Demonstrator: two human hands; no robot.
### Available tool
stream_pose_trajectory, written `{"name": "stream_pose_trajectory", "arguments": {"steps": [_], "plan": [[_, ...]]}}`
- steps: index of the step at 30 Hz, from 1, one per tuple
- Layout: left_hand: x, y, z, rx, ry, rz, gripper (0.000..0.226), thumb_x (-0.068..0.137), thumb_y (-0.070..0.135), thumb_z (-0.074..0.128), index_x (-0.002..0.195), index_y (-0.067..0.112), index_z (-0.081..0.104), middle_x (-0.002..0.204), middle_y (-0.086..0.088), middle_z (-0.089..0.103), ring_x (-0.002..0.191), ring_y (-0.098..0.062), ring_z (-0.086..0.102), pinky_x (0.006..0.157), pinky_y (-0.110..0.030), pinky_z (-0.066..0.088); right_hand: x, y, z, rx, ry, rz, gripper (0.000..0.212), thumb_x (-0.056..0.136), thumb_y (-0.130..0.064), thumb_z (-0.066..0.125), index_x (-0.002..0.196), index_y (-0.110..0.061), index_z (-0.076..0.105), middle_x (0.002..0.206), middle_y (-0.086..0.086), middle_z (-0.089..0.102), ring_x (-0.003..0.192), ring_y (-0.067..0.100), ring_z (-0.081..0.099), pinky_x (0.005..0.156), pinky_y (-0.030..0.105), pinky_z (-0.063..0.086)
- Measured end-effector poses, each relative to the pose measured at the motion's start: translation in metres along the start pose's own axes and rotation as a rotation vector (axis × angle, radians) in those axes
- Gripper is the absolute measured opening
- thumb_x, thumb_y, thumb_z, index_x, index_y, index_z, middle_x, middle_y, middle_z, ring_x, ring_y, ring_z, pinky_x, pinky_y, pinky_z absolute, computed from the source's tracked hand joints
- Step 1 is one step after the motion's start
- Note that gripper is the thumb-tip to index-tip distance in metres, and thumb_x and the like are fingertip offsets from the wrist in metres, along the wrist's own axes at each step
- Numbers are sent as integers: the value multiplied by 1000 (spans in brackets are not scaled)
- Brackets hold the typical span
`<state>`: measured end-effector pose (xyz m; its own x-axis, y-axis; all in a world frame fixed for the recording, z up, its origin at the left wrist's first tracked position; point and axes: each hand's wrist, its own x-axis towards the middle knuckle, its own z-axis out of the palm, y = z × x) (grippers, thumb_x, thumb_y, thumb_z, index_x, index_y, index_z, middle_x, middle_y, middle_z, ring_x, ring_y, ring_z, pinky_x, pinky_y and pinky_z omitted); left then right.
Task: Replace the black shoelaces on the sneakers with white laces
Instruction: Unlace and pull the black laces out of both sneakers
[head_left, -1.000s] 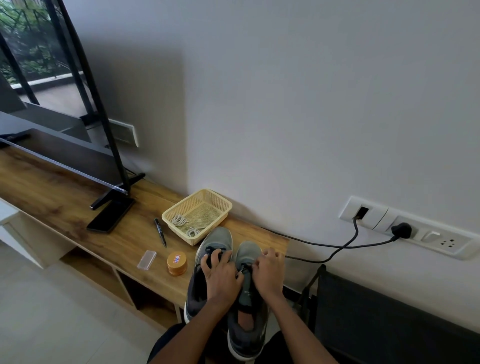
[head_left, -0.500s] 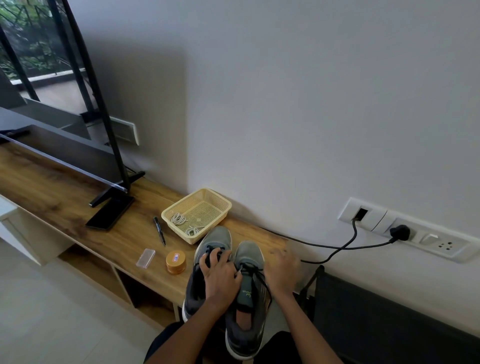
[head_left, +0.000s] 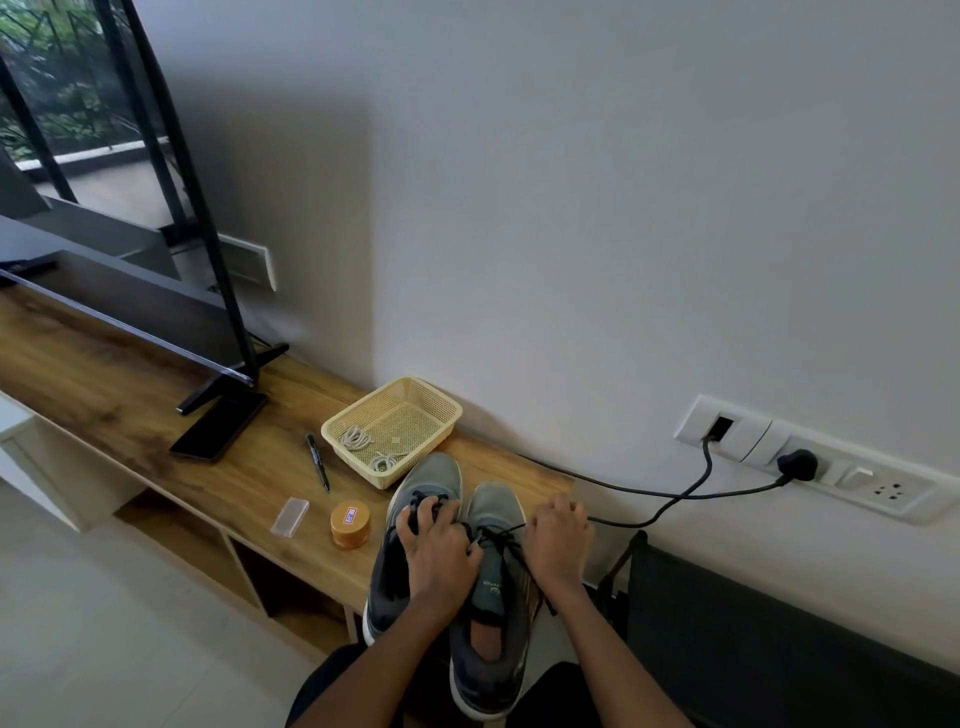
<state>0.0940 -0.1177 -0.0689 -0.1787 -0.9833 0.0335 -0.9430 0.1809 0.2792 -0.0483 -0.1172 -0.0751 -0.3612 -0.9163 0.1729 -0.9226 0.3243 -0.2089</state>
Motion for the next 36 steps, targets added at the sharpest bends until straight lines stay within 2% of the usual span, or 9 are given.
{"name": "stream_pose_trajectory", "arguments": {"steps": [7, 12, 16, 19, 22, 25, 28, 31, 36], "plan": [[-1, -2, -1, 6, 3, 20, 33, 91, 41, 43, 92, 24, 71, 141, 16, 37, 138, -16, 15, 105, -41, -8, -8, 34, 1, 110, -100, 507, 19, 94, -18, 46, 105, -16, 61, 123, 8, 49, 115, 28, 41, 98, 44, 37], [-1, -1, -1, 7, -4, 25, 32, 93, 41, 43, 96, 26, 71, 144, 16, 34, 139, -17, 12, 105, -41, -9, -1, 9, -3, 231, -81, 157, 25, 87, -22, 55, 111, -24, 59, 131, 0, 43, 126, 26, 31, 100, 37, 28], [-1, 0, -2, 33, -25, 36, 31, 94, 40, 42, 105, 26, 67, 145, 13, 33, 140, -17, 12, 106, -41, -8, -5, -16, 4, 127, -197, -162, 19, 88, -30, 57, 102, -23, 67, 129, -2, 49, 122, 26, 31, 97, 36, 30], [-2, 1, -1, 41, -25, 23, 33, 94, 41, 41, 110, 25, 64, 143, 12, 34, 139, -17, 13, 109, -42, -5, -10, -20, 12, 60, -224, -154, 23, 89, -34, 56, 106, -21, 65, 129, -1, 48, 122, 26, 33, 96, 36, 33], [-1, 3, 1, 54, -16, 5, 37, 94, 43, 39, 118, 21, 57, 139, 9, 37, 137, -18, 18, 110, -43, -1, -15, -24, 16, 94, -111, -128, 18, 90, -30, 54, 98, -19, 66, 120, -1, 53, 115, 24, 40, 91, 35, 36], [-1, 7, 2, 71, -9, -6, 39, 95, 42, 39, 123, 19, 53, 136, 6, 39, 135, -19, 22, 110, -43, 2, -21, -30, 18, 105, -68, -30, 10, 86, -17, 55, 89, -15, 64, 109, 3, 55, 101, 24, 47, 82, 34, 43], [-1, 10, 3, 73, -3, -20, 40, 95, 41, 38, 123, 17, 53, 134, 5, 41, 133, -19, 24, 109, -42, 2, -23, -32, 25, 166, 8, 26, 11, 70, -7, 69, 69, -12, 59, 85, 6, 58, 75, 23, 51, 60, 33, 44], [0, 11, 4, 77, -4, -23, 39, 95, 40, 38, 121, 16, 54, 133, 4, 41, 132, -19, 24, 106, -42, -1, -23, -31, 30, 272, 88, 106, 12, 78, -7, 61, 75, -12, 51, 83, 4, 51, 73, 19, 46, 57, 34, 44], [-1, 7, 5, 51, -1, -27, 35, 92, 37, 37, 114, 17, 57, 130, 5, 42, 129, -18, 27, 109, -42, 4, -15, -22, 28, 579, 96, 470, 11, 94, -13, 41, 90, -5, 47, 92, 12, 52, 73, 23, 49, 57, 32, 36]]}}
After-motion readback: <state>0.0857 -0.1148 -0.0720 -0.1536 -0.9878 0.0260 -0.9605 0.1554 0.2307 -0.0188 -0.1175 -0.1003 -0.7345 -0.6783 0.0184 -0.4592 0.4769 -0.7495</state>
